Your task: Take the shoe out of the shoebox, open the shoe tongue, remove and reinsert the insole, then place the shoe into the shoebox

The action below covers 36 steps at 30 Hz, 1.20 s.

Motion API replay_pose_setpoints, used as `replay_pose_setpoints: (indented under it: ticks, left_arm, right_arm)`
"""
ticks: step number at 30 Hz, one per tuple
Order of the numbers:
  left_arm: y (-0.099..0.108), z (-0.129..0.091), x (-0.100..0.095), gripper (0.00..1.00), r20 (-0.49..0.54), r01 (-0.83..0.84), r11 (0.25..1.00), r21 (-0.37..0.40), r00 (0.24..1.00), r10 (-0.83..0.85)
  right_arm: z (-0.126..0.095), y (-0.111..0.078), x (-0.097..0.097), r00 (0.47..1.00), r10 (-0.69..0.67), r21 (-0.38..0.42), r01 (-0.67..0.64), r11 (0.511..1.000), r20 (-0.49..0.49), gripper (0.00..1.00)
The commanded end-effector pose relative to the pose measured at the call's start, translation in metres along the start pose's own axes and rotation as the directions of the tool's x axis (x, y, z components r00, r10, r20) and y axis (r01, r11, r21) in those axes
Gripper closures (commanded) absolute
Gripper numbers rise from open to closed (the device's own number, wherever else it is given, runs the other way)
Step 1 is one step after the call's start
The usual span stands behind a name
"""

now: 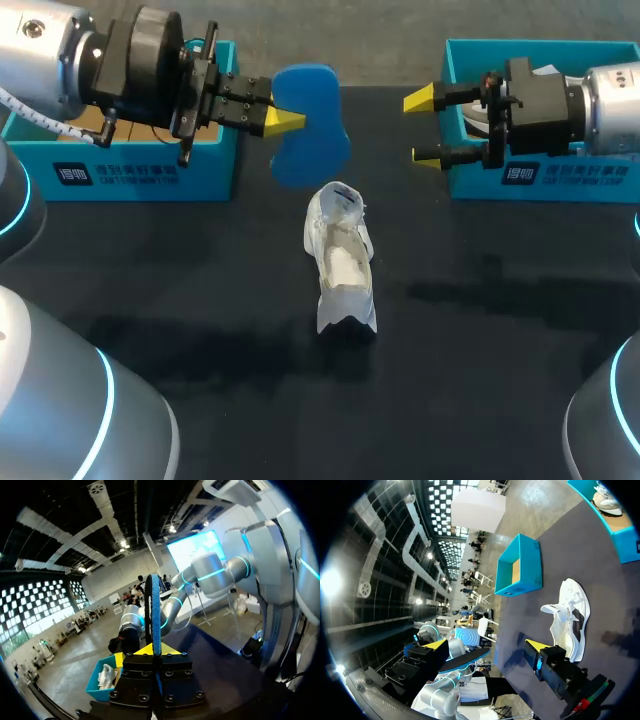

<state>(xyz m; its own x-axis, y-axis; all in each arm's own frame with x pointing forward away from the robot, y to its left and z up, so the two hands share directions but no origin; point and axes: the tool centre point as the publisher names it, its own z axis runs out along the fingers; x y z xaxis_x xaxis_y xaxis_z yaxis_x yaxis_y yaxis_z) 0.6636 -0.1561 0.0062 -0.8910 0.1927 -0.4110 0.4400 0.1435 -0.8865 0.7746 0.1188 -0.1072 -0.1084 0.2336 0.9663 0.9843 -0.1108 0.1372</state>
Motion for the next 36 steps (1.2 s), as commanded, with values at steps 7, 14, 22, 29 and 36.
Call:
replay_pose_setpoints:
  ticks: [7,14,22,29,36]
  left_arm:
    - [0.020,0.006,0.000,1.00,-0.039,-0.356,0.930,-0.091,0.934,0.354]
    - [0.046,0.013,0.001,1.00,-0.109,-0.661,0.732,-0.164,0.750,0.653]
    - [0.059,0.019,-0.002,1.00,-0.145,-0.811,0.545,-0.213,0.578,0.803]
    - [0.059,0.019,-0.002,1.00,-0.145,-0.811,0.545,-0.213,0.578,0.803]
    - [0.059,0.019,-0.002,1.00,-0.145,-0.811,0.545,-0.213,0.578,0.803]
  right_arm:
    - [0.001,0.000,0.000,1.000,0.000,-0.001,0.000,1.000,0.001,0.00]
    - [0.001,0.000,0.000,1.000,0.000,-0.001,0.000,1.000,0.001,0.00]
    - [0.001,0.000,0.000,1.000,0.000,-0.001,0.000,1.000,0.001,0.00]
    - [0.001,0.000,0.000,1.000,0.000,-0.001,0.000,1.000,0.001,0.00]
    - [0.001,0.000,0.000,1.000,0.000,-0.001,0.000,1.000,0.001,0.00]
